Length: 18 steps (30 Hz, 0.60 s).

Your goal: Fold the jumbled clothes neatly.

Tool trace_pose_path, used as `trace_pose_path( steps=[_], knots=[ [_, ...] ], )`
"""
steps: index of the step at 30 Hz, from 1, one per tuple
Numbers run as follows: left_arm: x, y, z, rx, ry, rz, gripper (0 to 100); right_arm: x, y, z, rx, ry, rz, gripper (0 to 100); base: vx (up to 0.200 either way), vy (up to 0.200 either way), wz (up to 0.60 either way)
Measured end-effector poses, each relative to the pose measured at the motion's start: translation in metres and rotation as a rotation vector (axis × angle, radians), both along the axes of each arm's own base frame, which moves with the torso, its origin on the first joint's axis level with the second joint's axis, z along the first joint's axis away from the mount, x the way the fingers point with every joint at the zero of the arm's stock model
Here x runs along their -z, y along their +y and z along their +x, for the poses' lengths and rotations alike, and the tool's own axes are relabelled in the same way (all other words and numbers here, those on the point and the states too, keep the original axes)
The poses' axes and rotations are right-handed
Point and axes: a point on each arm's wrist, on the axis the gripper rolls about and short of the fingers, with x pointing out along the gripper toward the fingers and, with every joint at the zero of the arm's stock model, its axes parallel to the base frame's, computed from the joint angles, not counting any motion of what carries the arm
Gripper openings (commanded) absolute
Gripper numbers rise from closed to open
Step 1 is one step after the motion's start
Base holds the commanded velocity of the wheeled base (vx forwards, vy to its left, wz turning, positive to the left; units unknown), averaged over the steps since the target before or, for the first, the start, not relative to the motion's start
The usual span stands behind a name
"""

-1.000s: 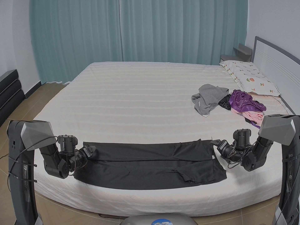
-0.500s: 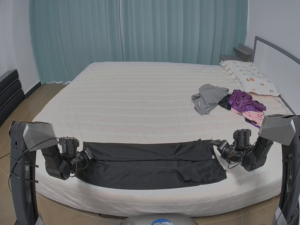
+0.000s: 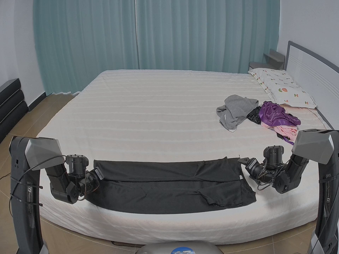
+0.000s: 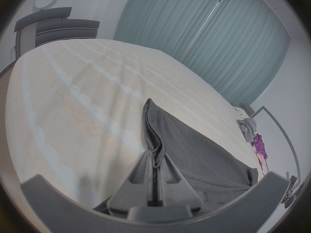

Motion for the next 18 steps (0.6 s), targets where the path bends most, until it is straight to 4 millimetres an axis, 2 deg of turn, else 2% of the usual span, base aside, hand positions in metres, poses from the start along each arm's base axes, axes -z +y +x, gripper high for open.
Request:
trace_pose_path(
  steps=[18],
  knots=[
    [-0.0035,0.0018,-0.0023,-0.008,-0.001,-0.001,0,0.0,0.0,0.0,0.0,0.0,-0.001,100,0.0,0.0,0.0]
  ],
)
